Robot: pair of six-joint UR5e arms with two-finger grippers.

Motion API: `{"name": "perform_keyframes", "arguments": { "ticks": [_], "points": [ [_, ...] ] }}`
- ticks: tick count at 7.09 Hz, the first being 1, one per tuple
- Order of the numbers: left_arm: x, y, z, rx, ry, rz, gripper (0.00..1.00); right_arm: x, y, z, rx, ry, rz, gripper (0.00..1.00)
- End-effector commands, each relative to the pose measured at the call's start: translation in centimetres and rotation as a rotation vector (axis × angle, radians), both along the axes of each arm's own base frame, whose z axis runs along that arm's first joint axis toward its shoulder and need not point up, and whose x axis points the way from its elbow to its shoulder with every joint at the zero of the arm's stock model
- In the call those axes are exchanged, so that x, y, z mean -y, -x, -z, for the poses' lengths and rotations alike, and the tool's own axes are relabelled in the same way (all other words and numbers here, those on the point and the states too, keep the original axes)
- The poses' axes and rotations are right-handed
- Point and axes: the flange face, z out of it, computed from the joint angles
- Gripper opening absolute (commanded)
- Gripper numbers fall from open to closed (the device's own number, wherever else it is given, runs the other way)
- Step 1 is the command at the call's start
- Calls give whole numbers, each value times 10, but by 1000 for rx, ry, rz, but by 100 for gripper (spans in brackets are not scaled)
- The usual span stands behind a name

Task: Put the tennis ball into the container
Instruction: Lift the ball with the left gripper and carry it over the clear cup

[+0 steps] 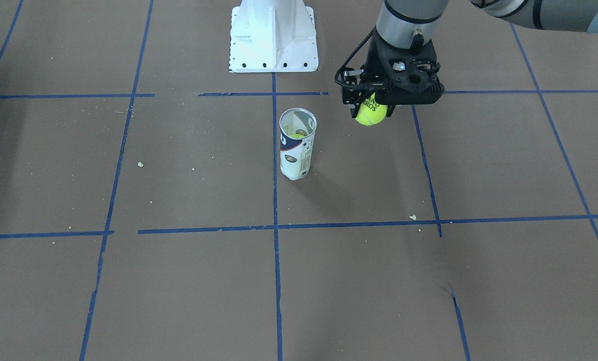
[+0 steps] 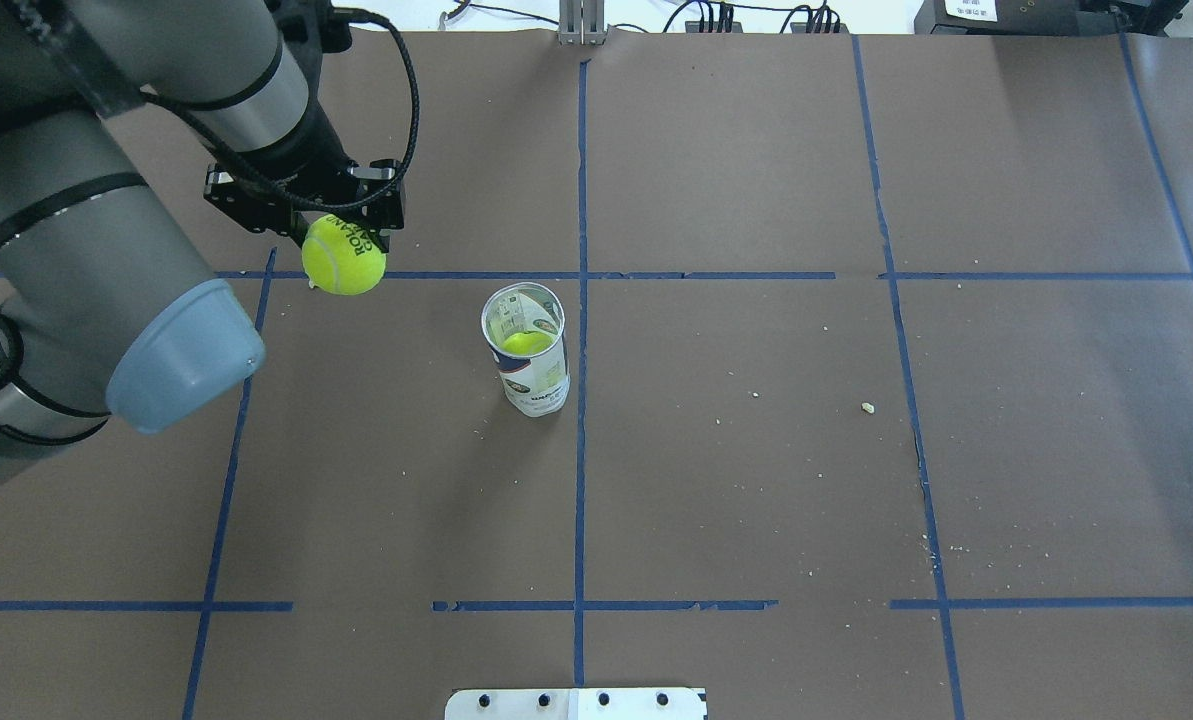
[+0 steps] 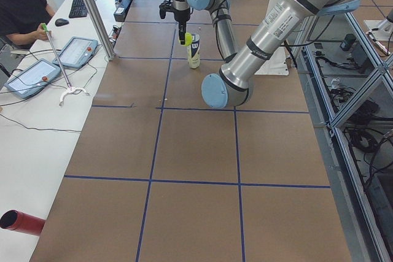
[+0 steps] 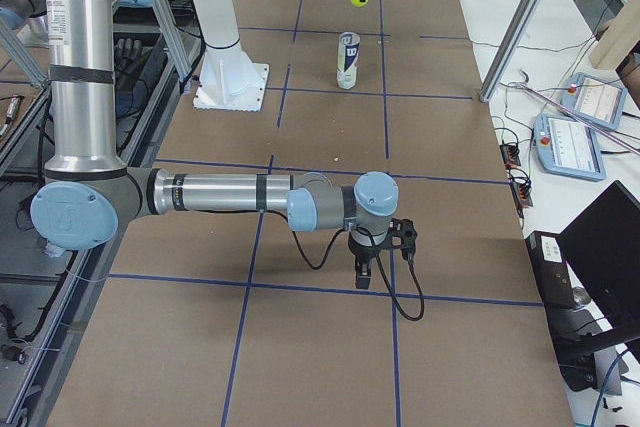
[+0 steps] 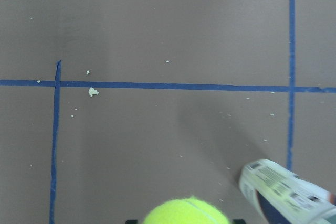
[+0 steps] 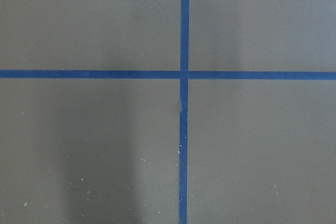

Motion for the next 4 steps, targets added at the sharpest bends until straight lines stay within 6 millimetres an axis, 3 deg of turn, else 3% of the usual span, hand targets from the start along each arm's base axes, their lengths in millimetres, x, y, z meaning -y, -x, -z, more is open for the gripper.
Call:
{"name": "perform_keyframes", "arguments": {
  "ticks": [1,2,4],
  "points": [
    [4,-37,35,-56,112,54,0,0,0,0,0,0,0,100],
    [-1,-58,33,-58,110,32,0,0,0,0,0,0,0,100],
    [7,-82,25,-73,121,36,0,0,0,0,0,0,0,100]
  ]
}}
